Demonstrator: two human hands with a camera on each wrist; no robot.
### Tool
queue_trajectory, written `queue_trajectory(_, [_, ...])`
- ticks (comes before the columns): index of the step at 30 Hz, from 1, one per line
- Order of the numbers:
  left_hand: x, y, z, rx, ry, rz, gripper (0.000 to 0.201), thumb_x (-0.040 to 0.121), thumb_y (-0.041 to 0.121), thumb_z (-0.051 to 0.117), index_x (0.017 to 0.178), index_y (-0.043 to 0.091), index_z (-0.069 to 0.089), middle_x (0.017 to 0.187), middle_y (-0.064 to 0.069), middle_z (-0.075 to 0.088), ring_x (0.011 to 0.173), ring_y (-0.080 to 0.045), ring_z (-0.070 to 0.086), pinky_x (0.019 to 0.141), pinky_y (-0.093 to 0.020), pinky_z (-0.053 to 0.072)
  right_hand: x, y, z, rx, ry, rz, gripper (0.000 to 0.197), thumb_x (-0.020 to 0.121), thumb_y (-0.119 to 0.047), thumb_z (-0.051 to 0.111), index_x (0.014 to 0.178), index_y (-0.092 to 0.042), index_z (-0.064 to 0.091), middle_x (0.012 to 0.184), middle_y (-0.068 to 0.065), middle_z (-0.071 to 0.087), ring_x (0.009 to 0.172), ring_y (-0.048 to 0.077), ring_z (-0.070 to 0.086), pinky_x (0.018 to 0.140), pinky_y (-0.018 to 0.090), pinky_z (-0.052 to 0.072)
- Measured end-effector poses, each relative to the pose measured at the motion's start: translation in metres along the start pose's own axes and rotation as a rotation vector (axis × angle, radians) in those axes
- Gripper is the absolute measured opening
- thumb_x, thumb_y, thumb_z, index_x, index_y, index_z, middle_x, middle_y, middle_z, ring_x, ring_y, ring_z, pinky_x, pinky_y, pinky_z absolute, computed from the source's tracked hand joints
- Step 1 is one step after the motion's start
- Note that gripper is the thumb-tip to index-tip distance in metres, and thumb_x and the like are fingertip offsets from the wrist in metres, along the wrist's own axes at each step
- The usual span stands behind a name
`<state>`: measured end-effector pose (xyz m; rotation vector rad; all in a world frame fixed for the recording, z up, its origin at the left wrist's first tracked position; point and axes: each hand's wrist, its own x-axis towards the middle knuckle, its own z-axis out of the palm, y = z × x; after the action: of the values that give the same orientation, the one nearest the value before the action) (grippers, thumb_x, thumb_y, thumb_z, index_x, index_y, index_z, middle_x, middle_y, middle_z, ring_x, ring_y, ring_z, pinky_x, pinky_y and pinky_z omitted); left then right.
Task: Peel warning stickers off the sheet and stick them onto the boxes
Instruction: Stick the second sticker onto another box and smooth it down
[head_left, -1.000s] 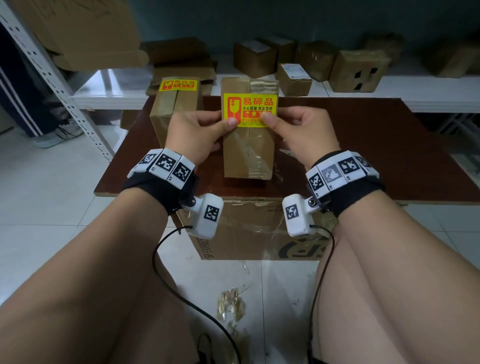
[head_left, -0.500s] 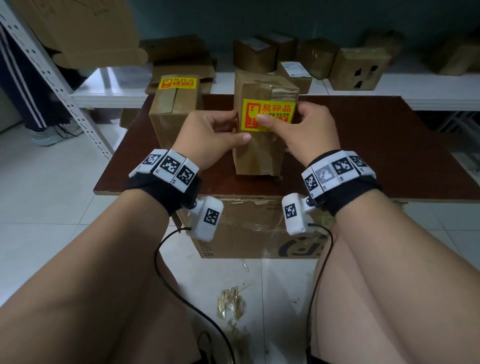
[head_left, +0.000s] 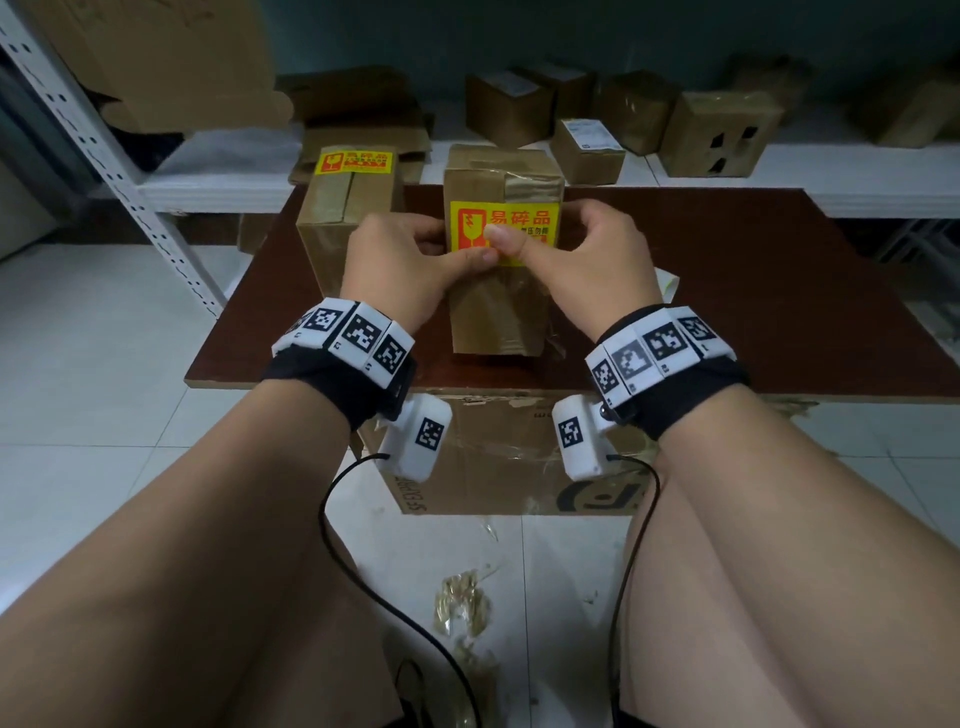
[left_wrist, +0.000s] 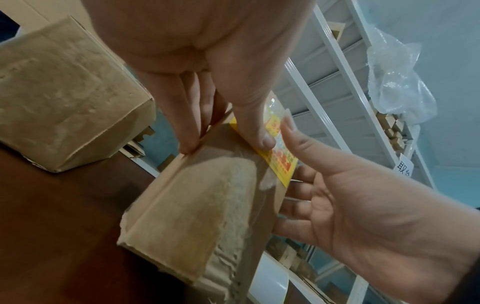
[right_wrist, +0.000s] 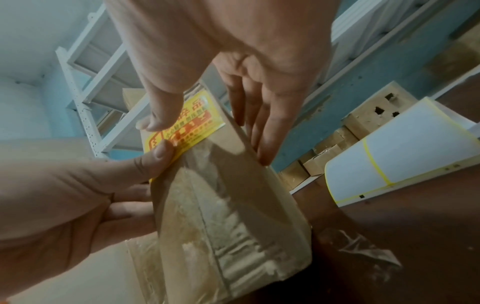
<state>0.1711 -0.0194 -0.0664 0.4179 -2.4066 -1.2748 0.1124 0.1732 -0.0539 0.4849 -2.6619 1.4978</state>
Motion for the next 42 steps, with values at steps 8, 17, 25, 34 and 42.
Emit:
queue_trajectory(8, [0.005, -0.006, -0.002, -0.242, -0.134, -0.050, 0.047, 0.088, 0.020, 0.088, 0.133, 0.016, 0.074, 0.118, -0.005, 0.079, 0.112, -0.015, 0.077, 0.088, -0.034, 0.066, 0.009, 0.004, -0.004, 0.109, 0.012, 0.042, 0.048, 0.101, -0.065, 0.057, 0.099, -0.024, 0.081, 0.095, -0.001, 0.080, 0.094, 0.018, 0.076, 0.089, 0.052, 0.064])
queue_trajectory(17, [0.000, -0.006, 0.003, -0.217, -0.225, 0.009, 0.035, 0.101, 0.011, 0.072, 0.136, 0.016, 0.072, 0.126, -0.005, 0.076, 0.128, -0.014, 0.068, 0.089, -0.029, 0.065, 0.005, 0.006, -0.009, 0.069, -0.023, 0.002, 0.044, 0.092, -0.062, 0.074, 0.119, -0.029, 0.078, 0.100, -0.020, 0.073, 0.089, -0.014, 0.062, 0.072, 0.006, 0.045])
queue_trajectory(25, [-0.007, 0.006, -0.004, -0.135, -0.063, -0.018, 0.049, 0.082, 0.072, 0.074, 0.094, 0.025, 0.082, 0.087, -0.007, 0.082, 0.087, -0.025, 0.081, 0.086, -0.054, 0.066, 0.007, 0.005, -0.006, 0.200, -0.027, 0.048, 0.055, 0.102, -0.067, 0.053, 0.102, -0.020, 0.083, 0.103, 0.004, 0.082, 0.103, 0.024, 0.077, 0.094, 0.056, 0.062])
queue_trajectory(34, [-0.005, 0.013, -0.008, -0.139, 0.044, -0.090, 0.064, 0.096, 0.066, 0.065, 0.066, 0.010, 0.065, 0.060, -0.005, 0.064, 0.053, -0.009, 0.071, 0.078, -0.053, 0.068, 0.005, 0.006, -0.003, 0.206, -0.014, -0.008, 0.040, 0.099, -0.053, 0.070, 0.127, -0.027, 0.079, 0.094, -0.015, 0.081, 0.089, -0.003, 0.073, 0.081, 0.025, 0.058])
queue_trajectory(42, [-0.004, 0.006, -0.009, -0.332, -0.037, -0.045, 0.048, 0.094, 0.024, 0.081, 0.139, 0.013, 0.068, 0.101, 0.005, 0.083, 0.094, -0.004, 0.079, 0.076, -0.028, 0.067, 0.014, 0.014, -0.007, 0.124, -0.204, -0.008, 0.049, 0.099, -0.023, 0.070, 0.145, -0.037, 0.064, 0.135, -0.012, 0.072, 0.121, 0.018, 0.070, 0.106, 0.052, 0.058])
